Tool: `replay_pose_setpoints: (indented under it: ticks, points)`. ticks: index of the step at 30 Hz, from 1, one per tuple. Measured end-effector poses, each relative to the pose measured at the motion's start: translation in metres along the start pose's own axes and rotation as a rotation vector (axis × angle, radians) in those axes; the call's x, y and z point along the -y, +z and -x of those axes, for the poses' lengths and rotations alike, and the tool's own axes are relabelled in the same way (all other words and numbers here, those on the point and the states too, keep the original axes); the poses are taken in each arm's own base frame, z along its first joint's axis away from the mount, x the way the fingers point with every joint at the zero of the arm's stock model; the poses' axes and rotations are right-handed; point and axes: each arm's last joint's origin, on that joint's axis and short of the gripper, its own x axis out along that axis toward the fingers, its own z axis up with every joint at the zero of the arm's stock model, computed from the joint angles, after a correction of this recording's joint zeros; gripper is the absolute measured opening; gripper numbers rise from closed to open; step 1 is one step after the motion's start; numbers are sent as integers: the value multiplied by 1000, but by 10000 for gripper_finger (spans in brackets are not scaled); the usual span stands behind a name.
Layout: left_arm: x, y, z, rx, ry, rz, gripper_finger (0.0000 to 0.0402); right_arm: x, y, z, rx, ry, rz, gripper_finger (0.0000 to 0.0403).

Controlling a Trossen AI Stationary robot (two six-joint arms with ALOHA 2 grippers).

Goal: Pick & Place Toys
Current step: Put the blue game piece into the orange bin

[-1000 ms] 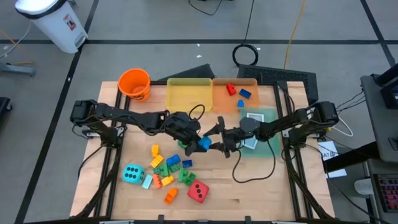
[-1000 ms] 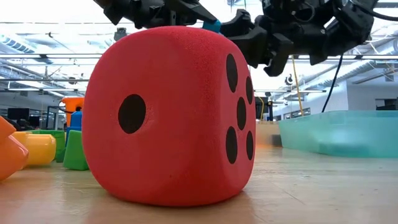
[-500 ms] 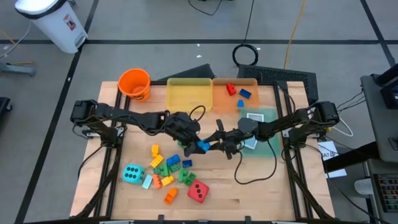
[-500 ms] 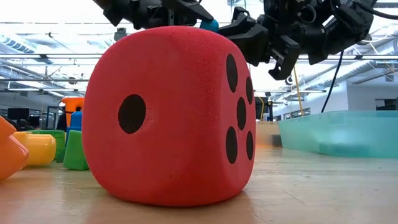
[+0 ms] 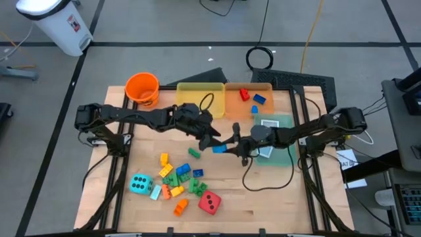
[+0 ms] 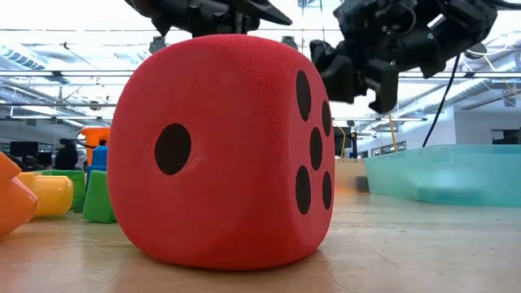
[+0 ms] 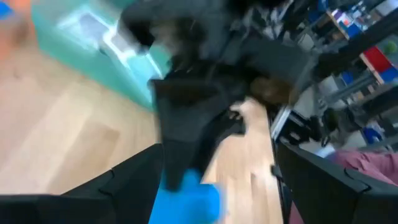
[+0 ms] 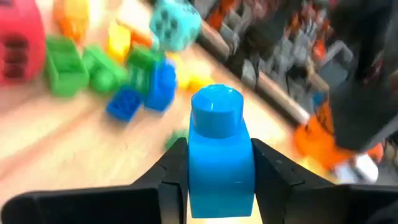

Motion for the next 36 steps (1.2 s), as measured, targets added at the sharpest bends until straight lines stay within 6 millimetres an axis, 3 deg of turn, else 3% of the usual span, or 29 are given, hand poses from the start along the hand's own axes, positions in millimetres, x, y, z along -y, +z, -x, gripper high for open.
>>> replay_pose_setpoints:
  ticks: [6, 11, 17, 21, 27, 32, 36]
  points:
    - [-11, 12, 5, 71, 6, -30, 319, 7, -4, 18, -211, -91, -112, 94]
    - [-17, 16, 6, 126, 90, -104, 319, 31, -15, 40, -394, -283, -175, 94]
    - [-17, 13, 2, 220, 319, -139, 319, 71, -48, 59, -492, -440, -310, 94]
    - [-14, 10, 1, 235, 361, -138, 319, 93, -77, 73, -489, -456, -401, 94]
    - [-12, 6, -1, 206, 365, -144, 319, 103, -115, 86, -524, -425, -512, 97]
    - [-11, 5, -2, 197, 370, -167, 319, 104, -127, 87, -543, -473, -625, 176]
    - [-12, 3, -1, 181, 390, -195, 319, 106, -126, 88, -534, -521, -659, 253]
